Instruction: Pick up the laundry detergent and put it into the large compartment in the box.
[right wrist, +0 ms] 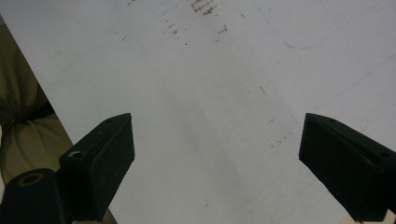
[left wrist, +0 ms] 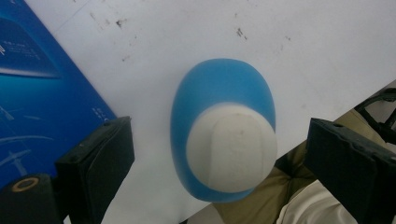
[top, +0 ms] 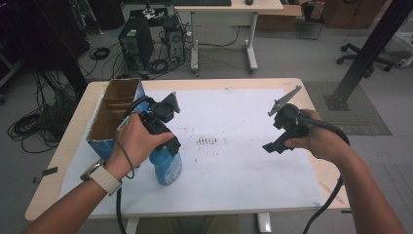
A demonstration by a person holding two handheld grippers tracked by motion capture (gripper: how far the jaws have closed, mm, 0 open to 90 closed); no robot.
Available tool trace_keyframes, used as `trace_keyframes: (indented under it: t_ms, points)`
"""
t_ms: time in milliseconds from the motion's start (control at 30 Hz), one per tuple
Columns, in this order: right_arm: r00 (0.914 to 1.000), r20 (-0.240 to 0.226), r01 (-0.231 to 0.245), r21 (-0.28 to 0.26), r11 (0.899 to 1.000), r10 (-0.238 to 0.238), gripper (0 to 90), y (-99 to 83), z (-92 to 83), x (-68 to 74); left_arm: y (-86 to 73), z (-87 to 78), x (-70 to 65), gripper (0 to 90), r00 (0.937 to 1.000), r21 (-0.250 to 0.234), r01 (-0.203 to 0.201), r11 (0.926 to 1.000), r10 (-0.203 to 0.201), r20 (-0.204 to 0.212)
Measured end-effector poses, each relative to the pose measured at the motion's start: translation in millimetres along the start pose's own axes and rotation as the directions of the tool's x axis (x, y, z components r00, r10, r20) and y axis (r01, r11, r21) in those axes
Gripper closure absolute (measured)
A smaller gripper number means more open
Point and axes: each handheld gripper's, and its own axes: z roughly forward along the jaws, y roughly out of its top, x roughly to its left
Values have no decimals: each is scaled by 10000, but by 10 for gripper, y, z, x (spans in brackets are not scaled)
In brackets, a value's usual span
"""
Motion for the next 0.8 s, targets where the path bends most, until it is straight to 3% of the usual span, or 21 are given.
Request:
trace_keyframes:
  t_ms: [800]
  points:
    - [10000, -71, -57, 18, 10000, 57, 107, -25, 39, -11, 3, 184, 11, 95, 9999, 55, 85, 9999, -85, 87]
